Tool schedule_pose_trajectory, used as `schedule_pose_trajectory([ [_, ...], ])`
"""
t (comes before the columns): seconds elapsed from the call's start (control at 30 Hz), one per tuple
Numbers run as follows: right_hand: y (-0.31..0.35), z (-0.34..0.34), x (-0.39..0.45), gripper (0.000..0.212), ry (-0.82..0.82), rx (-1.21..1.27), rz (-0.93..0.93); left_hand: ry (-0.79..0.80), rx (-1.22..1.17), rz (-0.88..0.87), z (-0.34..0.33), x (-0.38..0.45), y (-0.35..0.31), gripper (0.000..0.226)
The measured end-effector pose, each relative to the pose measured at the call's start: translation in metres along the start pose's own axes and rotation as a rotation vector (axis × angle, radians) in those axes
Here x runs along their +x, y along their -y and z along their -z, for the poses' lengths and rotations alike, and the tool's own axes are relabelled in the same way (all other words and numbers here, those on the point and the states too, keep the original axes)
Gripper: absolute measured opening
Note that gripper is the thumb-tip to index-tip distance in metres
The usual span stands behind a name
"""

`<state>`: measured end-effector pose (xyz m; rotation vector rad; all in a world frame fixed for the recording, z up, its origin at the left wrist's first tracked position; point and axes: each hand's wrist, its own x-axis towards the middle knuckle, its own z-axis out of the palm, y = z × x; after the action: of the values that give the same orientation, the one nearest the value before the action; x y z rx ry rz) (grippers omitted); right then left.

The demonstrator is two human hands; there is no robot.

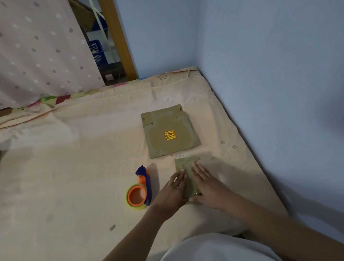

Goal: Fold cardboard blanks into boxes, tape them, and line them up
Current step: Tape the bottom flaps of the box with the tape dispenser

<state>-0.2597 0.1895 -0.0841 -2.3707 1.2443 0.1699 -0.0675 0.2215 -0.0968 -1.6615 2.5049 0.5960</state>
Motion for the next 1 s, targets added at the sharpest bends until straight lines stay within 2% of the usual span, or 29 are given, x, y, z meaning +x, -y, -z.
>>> schedule_pose_trajectory([
  [0.13,0.000,-0.006,0.006,0.116,0.081,-0.034,0.000,0.052,-0.043,-0.005,0.004,0.000,-0.001,0.088],
  [0.27,-0.006,-0.008,0.006,0.097,0.079,-0.011,0.007,0.059,-0.021,-0.023,0.001,-0.004,-0.003,0.086],
  [0.5,-0.010,-0.003,0.008,0.093,0.123,-0.021,0.047,-0.016,0.134,-0.062,-0.004,-0.005,-0.008,0.081],
  [0.67,-0.007,0.003,0.011,0.087,0.176,-0.062,0.064,0.050,0.152,-0.070,0.003,-0.003,-0.008,0.079],
  [0.8,-0.011,0.005,0.013,0.092,0.238,-0.066,0.055,0.091,0.082,-0.056,0.008,-0.003,-0.009,0.079],
  [1.0,-0.016,0.023,0.011,0.090,0.305,-0.041,0.088,0.183,-0.034,-0.037,0.013,0.001,-0.004,0.093],
])
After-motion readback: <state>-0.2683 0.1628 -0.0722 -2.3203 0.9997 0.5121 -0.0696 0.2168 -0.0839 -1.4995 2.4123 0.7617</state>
